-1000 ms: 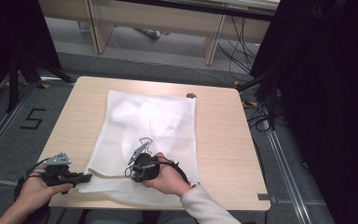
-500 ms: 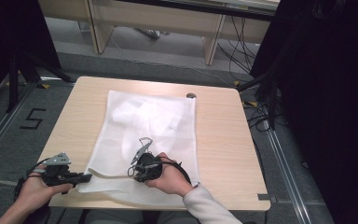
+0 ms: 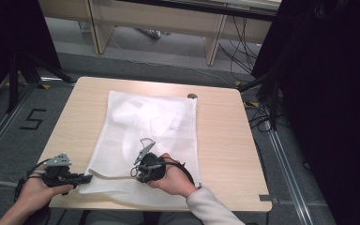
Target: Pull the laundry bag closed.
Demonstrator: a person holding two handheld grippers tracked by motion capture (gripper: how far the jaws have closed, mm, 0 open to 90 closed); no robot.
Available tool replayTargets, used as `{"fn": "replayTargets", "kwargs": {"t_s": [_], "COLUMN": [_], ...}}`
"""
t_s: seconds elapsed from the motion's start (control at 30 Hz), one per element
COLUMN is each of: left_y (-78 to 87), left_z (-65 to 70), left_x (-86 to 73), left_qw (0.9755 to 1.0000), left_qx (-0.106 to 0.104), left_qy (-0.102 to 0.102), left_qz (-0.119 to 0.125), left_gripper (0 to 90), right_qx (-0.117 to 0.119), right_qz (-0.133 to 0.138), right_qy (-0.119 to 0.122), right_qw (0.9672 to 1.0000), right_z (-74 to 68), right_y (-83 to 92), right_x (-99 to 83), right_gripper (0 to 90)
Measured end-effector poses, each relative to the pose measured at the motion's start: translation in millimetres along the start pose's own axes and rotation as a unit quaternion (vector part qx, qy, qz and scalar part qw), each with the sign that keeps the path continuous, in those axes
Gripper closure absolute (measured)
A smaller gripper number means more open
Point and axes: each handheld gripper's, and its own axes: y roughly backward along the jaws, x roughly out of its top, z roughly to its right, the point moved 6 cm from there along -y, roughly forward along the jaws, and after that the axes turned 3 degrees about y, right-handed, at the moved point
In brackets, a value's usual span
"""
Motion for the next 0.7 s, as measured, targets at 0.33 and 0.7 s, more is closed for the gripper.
{"fn": "replayTargets", "kwargs": {"t_s": [0.33,0.7], "left_y": [0.4,-1.0], "left_z": [-0.7,-0.4], "left_x": [-0.4,-0.4], "left_qw": [1.0,1.0], "left_qx": [0.0,0.003], "left_qy": [-0.004,-0.002], "left_qz": [-0.003,0.004], "left_gripper": [84.9,84.9], "right_qx": [-0.003,-0.007], "right_qz": [-0.002,-0.005], "right_qy": [-0.01,-0.016], "right_qw": [0.9999,0.9998], "right_z": [0.9,2.7], "right_y": [5.3,11.1], "right_x": [-4.1,-11.7], "right_gripper": [82.4,82.4]}}
